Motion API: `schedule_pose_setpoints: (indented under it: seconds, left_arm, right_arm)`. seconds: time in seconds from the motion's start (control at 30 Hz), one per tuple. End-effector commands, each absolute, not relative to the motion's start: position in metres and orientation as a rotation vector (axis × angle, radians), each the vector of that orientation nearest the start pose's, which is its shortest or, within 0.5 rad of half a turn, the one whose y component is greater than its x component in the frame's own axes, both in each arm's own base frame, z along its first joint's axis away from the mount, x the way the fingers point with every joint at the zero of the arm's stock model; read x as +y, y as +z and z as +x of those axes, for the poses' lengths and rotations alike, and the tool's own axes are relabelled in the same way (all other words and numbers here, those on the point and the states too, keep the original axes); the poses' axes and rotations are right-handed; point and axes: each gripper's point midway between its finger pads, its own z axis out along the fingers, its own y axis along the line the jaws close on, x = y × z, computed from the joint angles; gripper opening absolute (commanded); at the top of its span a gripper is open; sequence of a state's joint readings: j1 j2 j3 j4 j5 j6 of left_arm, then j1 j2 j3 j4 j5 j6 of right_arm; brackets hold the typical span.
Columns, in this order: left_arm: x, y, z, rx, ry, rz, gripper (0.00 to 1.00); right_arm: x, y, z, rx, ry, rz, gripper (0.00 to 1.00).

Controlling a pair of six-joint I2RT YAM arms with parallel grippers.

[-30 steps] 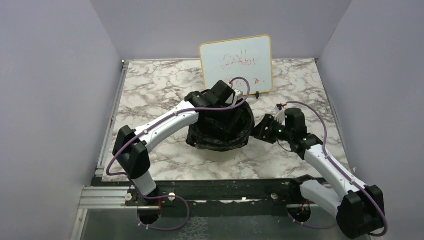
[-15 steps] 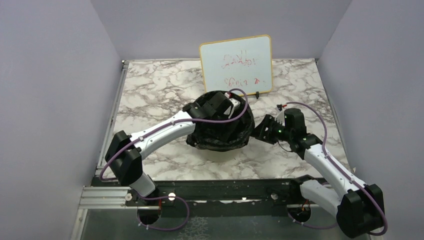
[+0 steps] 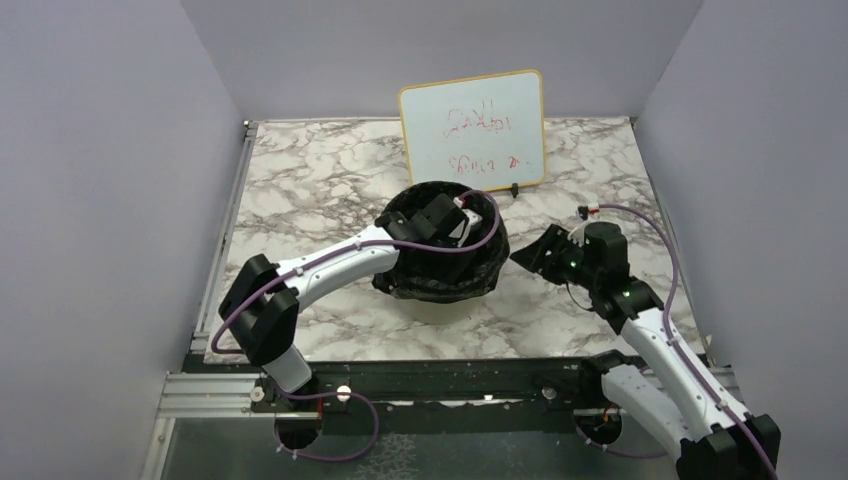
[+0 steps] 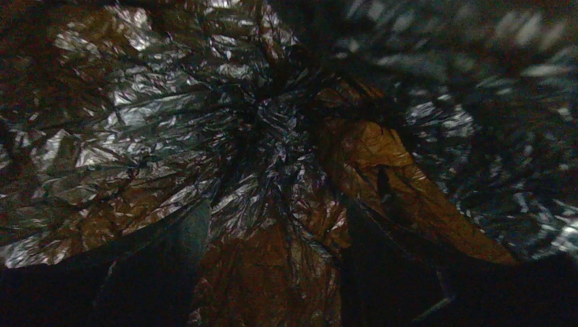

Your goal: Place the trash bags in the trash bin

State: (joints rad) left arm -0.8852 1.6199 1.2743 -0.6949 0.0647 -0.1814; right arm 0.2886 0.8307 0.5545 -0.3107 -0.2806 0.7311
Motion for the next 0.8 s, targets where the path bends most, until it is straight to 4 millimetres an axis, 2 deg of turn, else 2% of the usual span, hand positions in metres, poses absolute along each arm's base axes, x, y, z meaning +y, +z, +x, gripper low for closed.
schedule_pose_setpoints:
  seconds: [0.0,0.13,0.23,0.4,0.5,0.6,0.77]
  left_arm:
    - [-0.307,0.105,0.219,2.486,-0.477,1.013,0.74]
    - [-0.311,0.089,0.216,2.522,-0.480,1.044,0.72]
    - [-0.310,0.081,0.216,2.538,-0.468,1.037,0.71]
    - [-0.299,0.061,0.212,2.591,-0.412,1.031,0.71]
    - [-0.296,0.052,0.209,2.606,-0.404,1.033,0.71]
    - [-0.297,0.043,0.206,2.621,-0.416,1.044,0.71]
    - [-0.298,0.029,0.200,2.646,-0.440,1.059,0.70]
  right_arm:
    - [0.148,0.148,0.240,2.200,0.877,0.341,0.58]
    - [0.173,0.150,0.233,2.227,1.057,0.251,0.59]
    - [0.179,0.141,0.236,2.251,1.095,0.264,0.58]
    - [0.192,0.132,0.239,2.272,1.181,0.223,0.59]
    - [0.188,0.123,0.240,2.319,1.135,0.247,0.58]
    - [0.183,0.123,0.243,2.301,1.096,0.263,0.59]
    - [0.190,0.107,0.236,2.366,1.142,0.252,0.59]
